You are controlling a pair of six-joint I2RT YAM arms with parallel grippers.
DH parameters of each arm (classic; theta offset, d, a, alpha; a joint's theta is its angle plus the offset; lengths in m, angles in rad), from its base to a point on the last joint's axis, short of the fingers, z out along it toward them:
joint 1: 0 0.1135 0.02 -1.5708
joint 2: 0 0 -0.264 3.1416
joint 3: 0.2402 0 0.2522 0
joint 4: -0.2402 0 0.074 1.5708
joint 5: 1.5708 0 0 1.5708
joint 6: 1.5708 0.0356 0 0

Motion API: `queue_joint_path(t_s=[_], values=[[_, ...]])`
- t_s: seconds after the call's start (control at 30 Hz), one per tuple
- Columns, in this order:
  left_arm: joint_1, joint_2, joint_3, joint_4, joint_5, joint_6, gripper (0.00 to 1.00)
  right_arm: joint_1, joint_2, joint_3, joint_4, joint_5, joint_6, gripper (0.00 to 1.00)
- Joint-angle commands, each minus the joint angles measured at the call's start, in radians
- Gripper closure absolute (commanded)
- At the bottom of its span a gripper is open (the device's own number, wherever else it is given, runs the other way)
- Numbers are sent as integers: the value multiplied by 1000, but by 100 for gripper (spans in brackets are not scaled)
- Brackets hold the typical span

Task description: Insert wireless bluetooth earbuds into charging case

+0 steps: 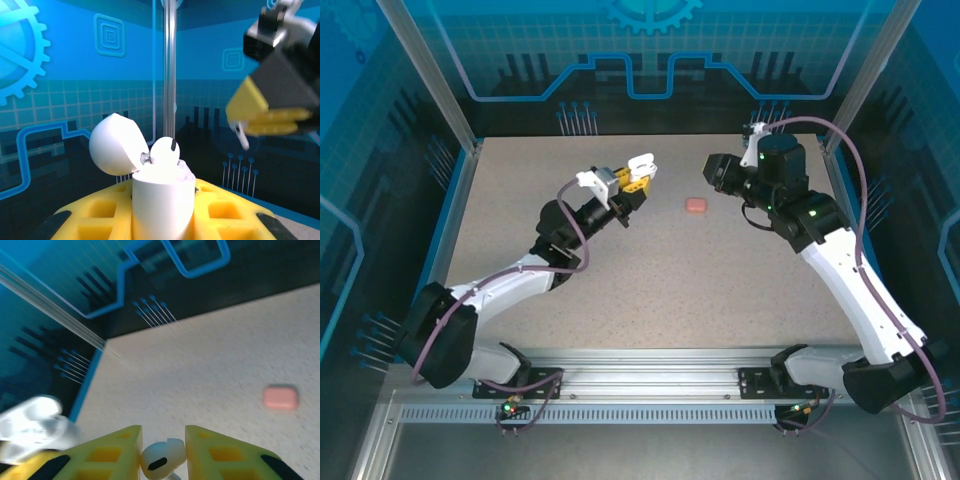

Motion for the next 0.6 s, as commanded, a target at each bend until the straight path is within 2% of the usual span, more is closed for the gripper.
queue_joint_path(t_s=[0.0,0.3,0.57], values=[[-18,33,59,25,40,35,100,-6,-19,30,130,-64,37,71],[-62,121,150,53,57,81,100,39,-66,-59,395,-78,107,70],[-113,189,210,150,-25,147,100,105,-119,-191,592,-23,139,70]])
